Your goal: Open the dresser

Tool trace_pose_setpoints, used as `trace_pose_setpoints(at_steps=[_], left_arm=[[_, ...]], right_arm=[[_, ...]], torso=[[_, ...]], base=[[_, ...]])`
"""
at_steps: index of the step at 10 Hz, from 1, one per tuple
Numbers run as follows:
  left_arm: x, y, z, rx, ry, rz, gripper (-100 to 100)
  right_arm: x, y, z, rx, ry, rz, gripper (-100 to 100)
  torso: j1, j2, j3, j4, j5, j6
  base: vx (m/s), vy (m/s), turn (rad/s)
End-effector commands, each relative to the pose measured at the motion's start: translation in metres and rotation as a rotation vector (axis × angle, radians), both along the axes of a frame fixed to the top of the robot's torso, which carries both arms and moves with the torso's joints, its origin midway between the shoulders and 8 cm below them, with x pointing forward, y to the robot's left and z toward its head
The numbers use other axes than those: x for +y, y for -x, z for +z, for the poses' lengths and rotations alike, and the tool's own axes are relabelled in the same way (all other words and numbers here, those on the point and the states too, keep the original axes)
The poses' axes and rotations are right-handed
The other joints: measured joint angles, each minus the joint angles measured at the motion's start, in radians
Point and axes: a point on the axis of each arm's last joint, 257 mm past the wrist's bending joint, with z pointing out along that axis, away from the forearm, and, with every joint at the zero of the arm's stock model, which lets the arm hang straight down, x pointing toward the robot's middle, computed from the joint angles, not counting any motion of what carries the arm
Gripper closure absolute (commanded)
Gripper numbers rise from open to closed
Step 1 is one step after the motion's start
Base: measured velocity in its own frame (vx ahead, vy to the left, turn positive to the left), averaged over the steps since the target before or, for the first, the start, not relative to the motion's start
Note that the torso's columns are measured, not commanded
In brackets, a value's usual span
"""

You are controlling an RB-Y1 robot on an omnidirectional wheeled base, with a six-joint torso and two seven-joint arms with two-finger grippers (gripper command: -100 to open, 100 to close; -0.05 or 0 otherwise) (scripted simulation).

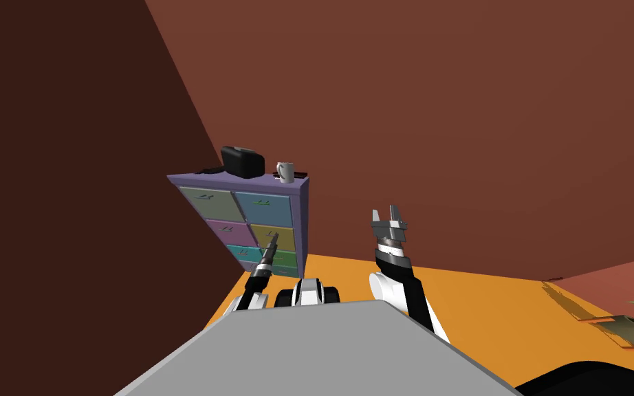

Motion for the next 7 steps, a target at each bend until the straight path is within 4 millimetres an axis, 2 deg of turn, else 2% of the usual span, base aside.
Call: trace_pose_setpoints(at_steps=[1, 3, 4, 5, 7], left_arm=[[0.000, -0.003, 0.007, 0.001, -0.001, 0.004, -100], [0.000, -0.003, 0.008, -0.001, -0.001, 0.004, -100], [0.000, -0.001, 0.002, 0.001, 0.001, 0.001, 100], [0.000, -0.002, 0.004, 0.003, 0.000, 0.003, 100], [-0.002, 0.000, 0.012, -0.008, 0.000, -0.003, 100]], right_arm=[[0.000, 0.000, 0.000, 0.000, 0.000, 0.000, 0], [0.000, 0.000, 0.000, 0.000, 0.000, 0.000, 0], [0.000, 0.000, 0.000, 0.000, 0.000, 0.000, 0], [0.000, 0.000, 0.000, 0.000, 0.000, 0.000, 0], [0.000, 0.000, 0.000, 0.000, 0.000, 0.000, 0]], torso=[[0.002, -0.001, 0.000, 0.000, 0.000, 0.000], [0.000, -0.005, -0.003, -0.001, 0.000, 0.000], [-0.001, -0.001, -0.001, -0.001, 0.000, 0.000], [-0.003, 0.004, 0.002, 0.001, -0.001, 0.000], [0.004, 0.002, 0.001, -0.002, 0.002, -0.001]], base=[[0.051, 0.004, -0.027], [0.063, 0.006, -0.013], [-0.032, -0.013, 0.030], [-0.015, -0.009, 0.003], [-0.169, 0.029, 0.006]])
